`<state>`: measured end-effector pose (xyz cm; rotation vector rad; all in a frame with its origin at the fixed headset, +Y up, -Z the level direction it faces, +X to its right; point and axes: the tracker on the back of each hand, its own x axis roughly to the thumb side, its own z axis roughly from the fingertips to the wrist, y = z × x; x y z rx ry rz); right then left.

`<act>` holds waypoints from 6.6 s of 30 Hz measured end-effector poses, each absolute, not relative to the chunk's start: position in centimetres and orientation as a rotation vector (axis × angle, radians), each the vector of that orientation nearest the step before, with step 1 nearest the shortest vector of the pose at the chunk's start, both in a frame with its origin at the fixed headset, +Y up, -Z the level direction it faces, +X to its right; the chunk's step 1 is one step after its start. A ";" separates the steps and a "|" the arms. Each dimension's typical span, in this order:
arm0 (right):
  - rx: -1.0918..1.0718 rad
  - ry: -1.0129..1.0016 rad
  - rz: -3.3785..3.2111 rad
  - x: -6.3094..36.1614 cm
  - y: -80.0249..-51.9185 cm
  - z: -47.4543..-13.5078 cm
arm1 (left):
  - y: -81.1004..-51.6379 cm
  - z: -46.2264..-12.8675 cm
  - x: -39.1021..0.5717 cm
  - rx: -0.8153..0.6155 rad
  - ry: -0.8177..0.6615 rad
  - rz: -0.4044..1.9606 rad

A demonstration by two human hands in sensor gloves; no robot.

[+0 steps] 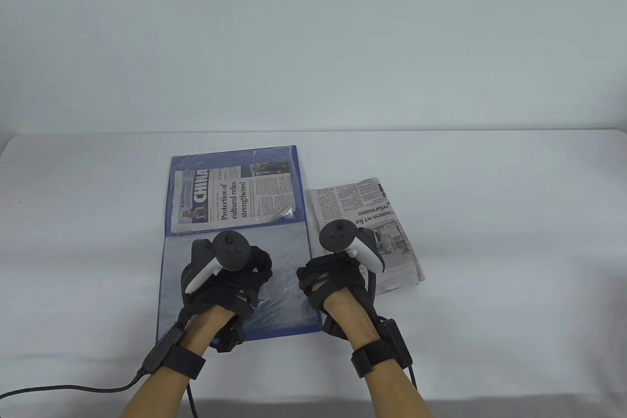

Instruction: Insert newspapers into folder

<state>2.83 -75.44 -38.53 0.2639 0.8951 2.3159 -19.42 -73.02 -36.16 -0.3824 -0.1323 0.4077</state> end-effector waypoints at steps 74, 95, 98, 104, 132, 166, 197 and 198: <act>-0.720 0.922 2.530 19.4 -75.5 -38.7 | -73.1 -36.5 -21.2 -0.330 -0.125 0.586; -0.428 0.073 1.974 24.7 -69.9 -36.3 | -73.0 -36.4 -21.4 -0.331 -0.104 0.601; -0.392 0.097 1.893 24.6 -70.1 -36.3 | -72.9 -36.5 -21.3 -0.329 -0.103 0.598; -0.338 0.305 1.862 22.4 -71.4 -37.3 | -73.0 -36.4 -21.3 -0.327 -0.103 0.580; -0.434 0.613 1.811 24.6 -73.5 -36.9 | -71.5 -35.3 -20.5 -0.149 -0.070 0.508; -0.100 0.435 1.738 13.9 -75.2 -39.4 | -72.6 -35.8 -19.6 -0.304 -0.173 0.485; 0.411 0.959 1.919 2.0 -76.7 -39.4 | -73.3 -36.0 -19.7 -0.329 -0.179 0.571; 0.404 0.947 1.873 2.6 -76.3 -39.4 | -73.2 -36.0 -19.8 -0.328 -0.179 0.584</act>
